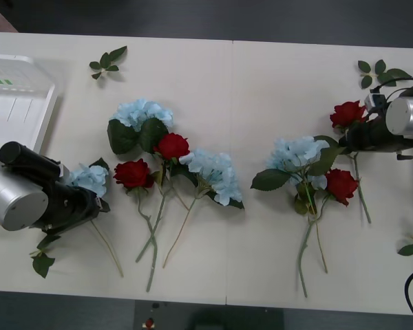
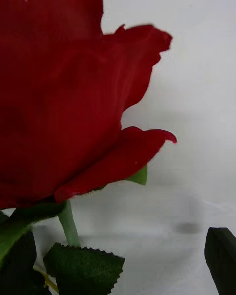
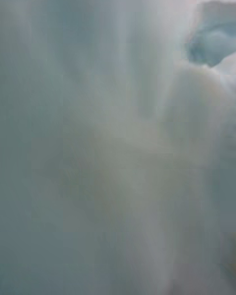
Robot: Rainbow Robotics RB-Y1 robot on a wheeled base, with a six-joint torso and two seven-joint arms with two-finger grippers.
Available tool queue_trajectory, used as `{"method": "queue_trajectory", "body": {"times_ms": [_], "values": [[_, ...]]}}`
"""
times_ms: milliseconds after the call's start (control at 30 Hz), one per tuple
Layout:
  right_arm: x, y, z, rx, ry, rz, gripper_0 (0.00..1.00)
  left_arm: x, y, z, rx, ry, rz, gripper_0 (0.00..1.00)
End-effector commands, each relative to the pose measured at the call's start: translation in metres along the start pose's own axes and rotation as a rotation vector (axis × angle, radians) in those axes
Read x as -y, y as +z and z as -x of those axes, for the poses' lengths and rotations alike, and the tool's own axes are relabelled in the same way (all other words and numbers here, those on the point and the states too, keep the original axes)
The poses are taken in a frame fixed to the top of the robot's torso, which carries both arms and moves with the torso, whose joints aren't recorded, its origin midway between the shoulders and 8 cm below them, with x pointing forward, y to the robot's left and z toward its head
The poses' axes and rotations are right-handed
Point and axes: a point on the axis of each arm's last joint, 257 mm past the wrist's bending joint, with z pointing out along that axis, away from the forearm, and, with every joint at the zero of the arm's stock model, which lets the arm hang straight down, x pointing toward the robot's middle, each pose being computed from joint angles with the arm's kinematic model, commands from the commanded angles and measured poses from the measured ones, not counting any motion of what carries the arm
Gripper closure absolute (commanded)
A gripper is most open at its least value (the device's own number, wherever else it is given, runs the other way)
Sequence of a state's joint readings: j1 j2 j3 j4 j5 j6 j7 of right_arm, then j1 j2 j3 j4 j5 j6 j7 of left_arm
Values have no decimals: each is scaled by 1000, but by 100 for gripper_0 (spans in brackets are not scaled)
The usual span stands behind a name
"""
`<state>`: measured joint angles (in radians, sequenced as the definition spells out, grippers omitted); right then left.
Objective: Put the red flowers into the right box and the blue flowers into the left box
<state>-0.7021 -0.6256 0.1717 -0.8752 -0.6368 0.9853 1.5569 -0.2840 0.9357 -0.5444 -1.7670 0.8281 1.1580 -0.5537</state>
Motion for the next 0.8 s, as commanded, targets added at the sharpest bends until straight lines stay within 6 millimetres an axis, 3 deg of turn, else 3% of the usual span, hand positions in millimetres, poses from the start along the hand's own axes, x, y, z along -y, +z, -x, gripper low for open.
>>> {"method": "queue_trajectory", "body": {"times_ms": [33,100,167,233,267,567,600,667,800], "values": [[-5,-5,17,36,23,0,0,1,-3,19,40,1,-5,0],[-7,-5,17,37,23,2,30,0,-2,18,39,1,-4,0],[-8,-4,16,35,29,3,77,0,-1,17,35,0,-3,0],[-9,-4,16,33,30,5,96,0,-1,15,33,3,-2,0],[-9,-3,16,34,33,6,100,1,0,15,32,2,-3,0],[-11,-4,16,33,47,10,100,5,3,11,22,-5,-11,0],[-9,-4,16,33,49,8,100,5,3,11,24,-1,-11,7],[-10,-5,18,39,48,10,100,4,4,12,25,0,-8,32],[-1,-15,34,71,34,0,100,3,4,12,26,3,-7,61]]}}
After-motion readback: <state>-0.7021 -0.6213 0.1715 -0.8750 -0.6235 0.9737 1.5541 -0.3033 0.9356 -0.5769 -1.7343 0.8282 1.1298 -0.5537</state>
